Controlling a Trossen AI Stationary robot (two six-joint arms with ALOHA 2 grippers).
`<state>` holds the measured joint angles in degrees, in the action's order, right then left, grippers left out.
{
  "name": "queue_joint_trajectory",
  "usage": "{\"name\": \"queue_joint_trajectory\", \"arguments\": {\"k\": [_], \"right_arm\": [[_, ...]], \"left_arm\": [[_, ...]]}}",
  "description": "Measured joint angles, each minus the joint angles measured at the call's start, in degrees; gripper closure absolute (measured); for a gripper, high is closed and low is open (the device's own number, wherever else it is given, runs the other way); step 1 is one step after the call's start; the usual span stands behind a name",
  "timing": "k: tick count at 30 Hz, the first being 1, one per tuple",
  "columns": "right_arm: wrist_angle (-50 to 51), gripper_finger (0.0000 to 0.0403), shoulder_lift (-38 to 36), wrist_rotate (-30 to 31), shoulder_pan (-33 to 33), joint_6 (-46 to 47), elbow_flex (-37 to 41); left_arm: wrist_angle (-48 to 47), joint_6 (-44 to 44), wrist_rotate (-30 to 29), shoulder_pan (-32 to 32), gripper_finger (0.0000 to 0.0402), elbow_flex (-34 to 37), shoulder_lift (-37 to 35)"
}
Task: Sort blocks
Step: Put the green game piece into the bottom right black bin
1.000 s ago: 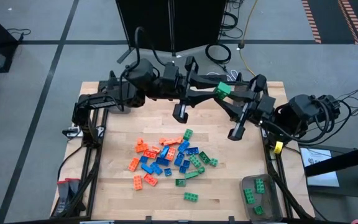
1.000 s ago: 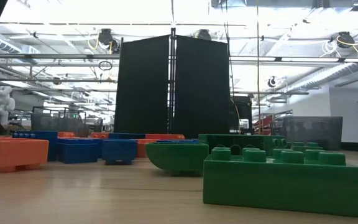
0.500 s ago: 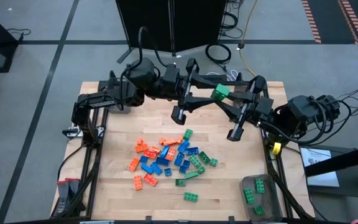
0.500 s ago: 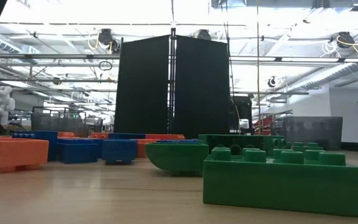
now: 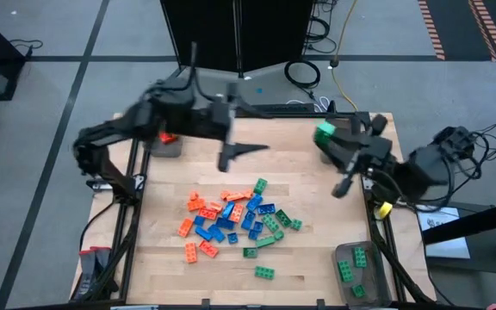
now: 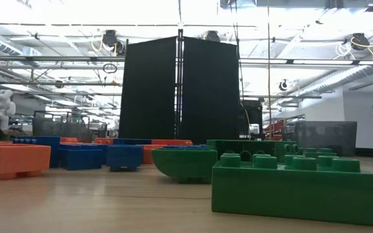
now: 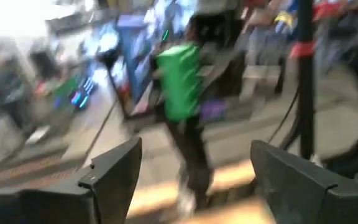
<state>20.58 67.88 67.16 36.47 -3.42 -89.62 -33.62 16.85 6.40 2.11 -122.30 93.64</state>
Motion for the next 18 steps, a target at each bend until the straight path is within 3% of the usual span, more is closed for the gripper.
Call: {"name": "queue_joint_trajectory", "arguments": {"k": [3, 6, 8, 11, 15, 18], "right_arm": [[16.2, 0.0327, -0.8, 0.4, 5.3, 21.4, 0.0], [36.4, 0.0327, -0.1, -3.0, 9.4, 49.4, 0.0], [48.9, 0.0327, 1.9, -9.6, 10.9, 68.1, 0.3], [63.6, 0.0327, 6.7, -26.5, 12.3, 89.1, 1.4], [69.2, 0.0327, 13.5, -48.2, 14.9, 97.9, 2.4], [66.0, 0.0327, 18.3, -57.2, 17.6, 98.4, 2.8]], "left_arm": [[-12.0, -0.7, -4.5, 0.1, 0.0109, 0.0, -3.0], [-24.7, -4.1, -7.9, 0.1, 0.0115, 0.0, -4.7], [-33.6, -6.5, -9.6, 0.1, 0.0116, 0.0, -5.1], [-41.7, -10.5, -10.2, 0.1, 0.0117, 1.0, -4.5], [-43.6, -13.1, -10.0, 0.1, 0.0117, 7.4, -4.2], [-41.8, -12.8, -9.9, 0.1, 0.0117, 14.0, -4.2]]}}
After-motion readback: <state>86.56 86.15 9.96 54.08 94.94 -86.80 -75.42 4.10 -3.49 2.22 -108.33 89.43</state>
